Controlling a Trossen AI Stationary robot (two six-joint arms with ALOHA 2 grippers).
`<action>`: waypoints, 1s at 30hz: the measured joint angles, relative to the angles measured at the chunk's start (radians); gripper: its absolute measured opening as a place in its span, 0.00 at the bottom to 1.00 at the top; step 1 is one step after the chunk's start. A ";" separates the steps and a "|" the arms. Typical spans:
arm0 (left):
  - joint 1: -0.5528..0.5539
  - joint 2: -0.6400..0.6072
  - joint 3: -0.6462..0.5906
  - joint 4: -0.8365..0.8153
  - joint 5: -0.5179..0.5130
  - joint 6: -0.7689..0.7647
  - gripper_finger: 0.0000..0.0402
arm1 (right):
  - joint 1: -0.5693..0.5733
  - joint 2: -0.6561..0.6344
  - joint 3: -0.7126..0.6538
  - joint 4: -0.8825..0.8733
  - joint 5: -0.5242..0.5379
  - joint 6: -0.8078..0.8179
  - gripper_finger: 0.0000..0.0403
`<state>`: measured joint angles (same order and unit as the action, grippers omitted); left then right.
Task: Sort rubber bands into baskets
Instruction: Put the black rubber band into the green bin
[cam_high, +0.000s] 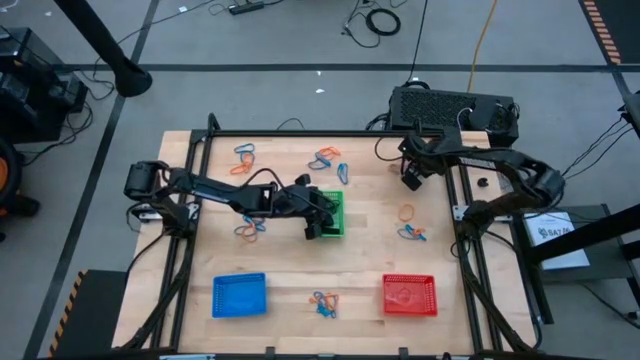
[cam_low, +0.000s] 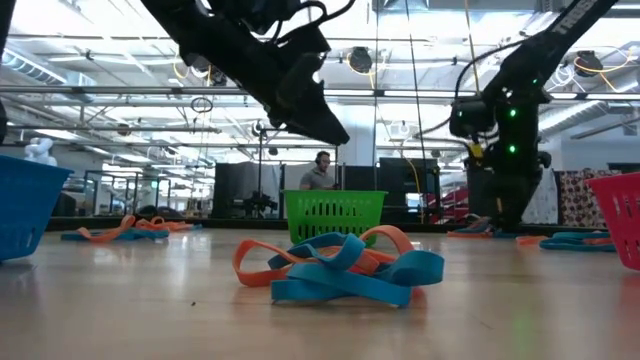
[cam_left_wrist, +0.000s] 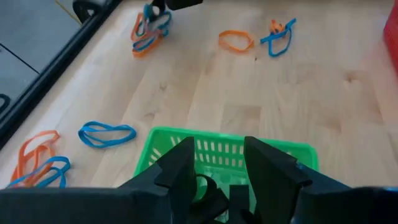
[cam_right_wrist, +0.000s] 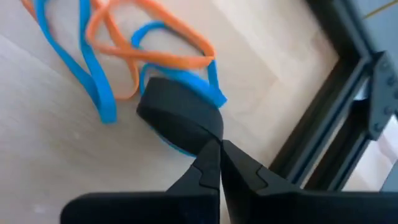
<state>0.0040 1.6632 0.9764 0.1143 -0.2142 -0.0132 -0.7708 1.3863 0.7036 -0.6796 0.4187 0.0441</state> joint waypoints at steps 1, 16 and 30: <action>0.000 -0.004 0.000 0.000 0.000 0.000 0.37 | 0.000 -0.022 0.000 0.000 -0.002 0.000 0.00; 0.001 0.016 -0.109 0.395 0.248 0.139 0.37 | 0.055 -0.250 0.000 0.029 -0.754 0.030 0.00; 0.002 0.151 -0.060 0.656 0.194 0.308 0.37 | 0.358 -0.253 0.000 0.284 -0.789 0.205 0.00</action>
<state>0.0062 1.8142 0.9162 0.7705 -0.0201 0.2948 -0.4125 1.1332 0.7036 -0.3958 -0.3705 0.2494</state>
